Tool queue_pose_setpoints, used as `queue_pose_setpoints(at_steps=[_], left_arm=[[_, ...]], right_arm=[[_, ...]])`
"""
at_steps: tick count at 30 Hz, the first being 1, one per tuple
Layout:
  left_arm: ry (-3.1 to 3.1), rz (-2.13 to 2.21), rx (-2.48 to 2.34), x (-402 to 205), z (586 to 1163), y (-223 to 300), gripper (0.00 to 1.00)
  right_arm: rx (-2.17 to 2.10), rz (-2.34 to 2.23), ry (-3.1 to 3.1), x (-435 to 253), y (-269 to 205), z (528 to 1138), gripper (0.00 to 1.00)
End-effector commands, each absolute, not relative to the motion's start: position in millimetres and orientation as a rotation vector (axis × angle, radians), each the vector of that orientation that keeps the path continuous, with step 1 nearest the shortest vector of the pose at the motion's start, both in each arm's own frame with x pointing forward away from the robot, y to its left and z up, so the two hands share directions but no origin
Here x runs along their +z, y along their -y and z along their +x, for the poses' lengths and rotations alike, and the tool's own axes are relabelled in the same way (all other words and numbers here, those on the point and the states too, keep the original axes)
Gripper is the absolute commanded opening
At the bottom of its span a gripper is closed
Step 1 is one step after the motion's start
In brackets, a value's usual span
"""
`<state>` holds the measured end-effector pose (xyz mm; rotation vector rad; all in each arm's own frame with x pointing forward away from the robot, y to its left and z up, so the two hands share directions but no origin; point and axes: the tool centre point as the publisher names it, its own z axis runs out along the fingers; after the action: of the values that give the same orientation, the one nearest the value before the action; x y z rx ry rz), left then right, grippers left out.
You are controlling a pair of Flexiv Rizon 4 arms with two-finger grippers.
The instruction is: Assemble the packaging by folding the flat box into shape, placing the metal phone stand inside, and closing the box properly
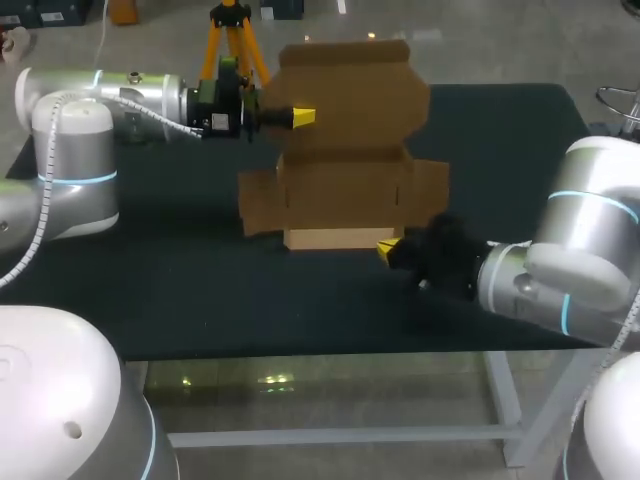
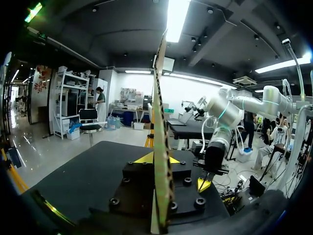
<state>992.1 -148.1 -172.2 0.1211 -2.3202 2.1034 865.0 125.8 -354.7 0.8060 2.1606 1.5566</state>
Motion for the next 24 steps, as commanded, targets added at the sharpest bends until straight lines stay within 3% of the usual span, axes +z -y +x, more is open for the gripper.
queue_pose_setpoints(at_steps=[1,24], left_arm=[[2.317,0.117,2.103,-173.2,992.6,147.2,0.0],[2.317,0.117,2.103,-173.2,992.6,147.2,0.0]], right_arm=[[1.493,0.867,-2.101,-369.2,-154.5,878.9,0.0],[1.361,0.932,-2.033,-394.7,-175.8,902.6,0.0]])
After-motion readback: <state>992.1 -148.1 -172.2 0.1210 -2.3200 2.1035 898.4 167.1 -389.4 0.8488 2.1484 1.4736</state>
